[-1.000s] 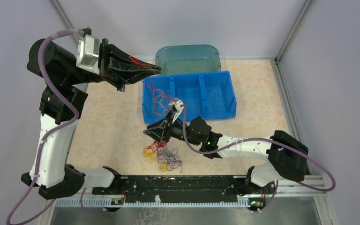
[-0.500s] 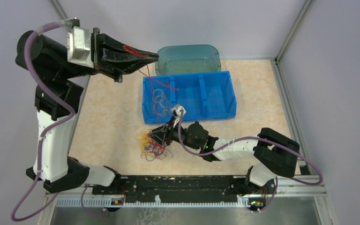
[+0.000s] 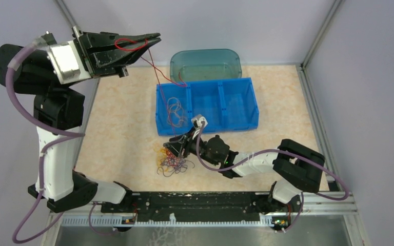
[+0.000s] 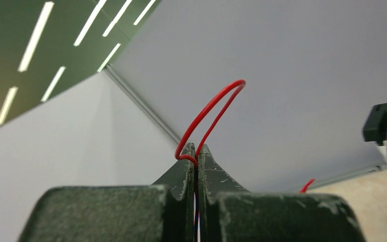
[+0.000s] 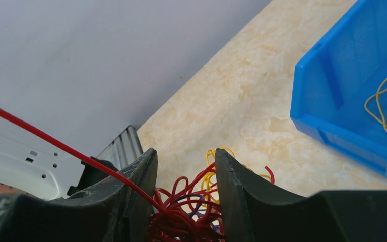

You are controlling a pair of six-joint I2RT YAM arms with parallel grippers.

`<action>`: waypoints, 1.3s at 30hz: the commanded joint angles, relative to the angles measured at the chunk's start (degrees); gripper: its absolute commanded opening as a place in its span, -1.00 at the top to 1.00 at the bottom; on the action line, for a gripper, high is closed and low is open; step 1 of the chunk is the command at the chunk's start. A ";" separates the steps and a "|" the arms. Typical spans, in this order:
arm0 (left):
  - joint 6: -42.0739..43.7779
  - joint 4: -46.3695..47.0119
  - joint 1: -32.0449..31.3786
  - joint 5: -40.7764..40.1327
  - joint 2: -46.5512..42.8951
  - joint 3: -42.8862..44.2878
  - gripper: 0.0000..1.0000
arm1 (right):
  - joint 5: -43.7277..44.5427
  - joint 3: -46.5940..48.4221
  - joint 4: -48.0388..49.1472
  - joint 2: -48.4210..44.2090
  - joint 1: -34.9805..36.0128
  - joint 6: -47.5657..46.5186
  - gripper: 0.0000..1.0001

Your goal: Untangle the cables

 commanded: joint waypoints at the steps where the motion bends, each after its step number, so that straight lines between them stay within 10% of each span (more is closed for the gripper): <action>1: 12.39 17.90 -0.22 -7.29 -2.50 2.45 1.00 | 3.11 -3.32 -5.06 3.12 -0.26 -0.94 0.04; 9: 16.62 19.64 -0.22 -10.09 -1.37 7.25 1.00 | 4.42 -3.54 -5.61 3.02 0.14 -2.08 -0.24; 16: 15.28 7.20 -0.27 -3.35 -10.57 -12.81 1.00 | -0.17 -2.06 -12.83 -10.88 0.10 -6.42 -0.43; 27: 11.44 5.28 -0.22 -2.04 -10.94 -14.49 1.00 | -5.30 -4.30 -19.27 -21.59 -2.26 -6.13 -0.24; 39: 8.78 6.23 -0.27 -2.13 -11.88 -16.23 1.00 | -8.81 2.60 -18.87 -9.80 -2.26 -6.93 -0.14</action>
